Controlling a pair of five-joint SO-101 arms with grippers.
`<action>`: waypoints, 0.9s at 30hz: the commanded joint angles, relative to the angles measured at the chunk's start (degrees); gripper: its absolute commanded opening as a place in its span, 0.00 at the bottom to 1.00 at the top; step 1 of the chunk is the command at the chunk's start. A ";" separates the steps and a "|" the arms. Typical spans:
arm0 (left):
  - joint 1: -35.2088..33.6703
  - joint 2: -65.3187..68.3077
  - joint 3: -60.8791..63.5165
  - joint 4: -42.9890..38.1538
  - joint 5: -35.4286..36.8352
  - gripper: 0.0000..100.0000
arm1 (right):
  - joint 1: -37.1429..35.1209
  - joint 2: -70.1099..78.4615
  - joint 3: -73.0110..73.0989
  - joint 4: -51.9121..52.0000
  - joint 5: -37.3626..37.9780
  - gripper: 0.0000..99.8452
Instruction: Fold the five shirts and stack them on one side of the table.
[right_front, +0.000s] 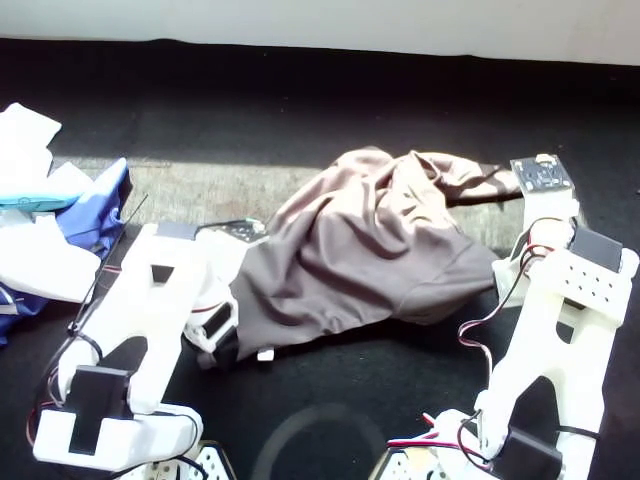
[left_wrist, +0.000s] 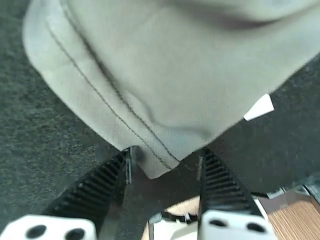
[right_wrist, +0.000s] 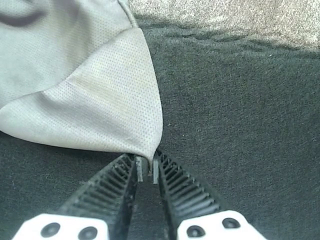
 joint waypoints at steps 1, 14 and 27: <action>0.22 -1.36 1.27 -5.10 -0.35 0.21 | 0.84 -2.51 -0.66 -0.57 0.62 0.01; 3.47 -1.98 1.98 -6.86 -0.26 0.01 | -3.30 -2.59 -0.66 0.04 0.26 0.01; 3.30 -1.98 -51.12 26.02 8.35 0.01 | -4.97 -2.68 -22.20 -1.36 -11.08 0.01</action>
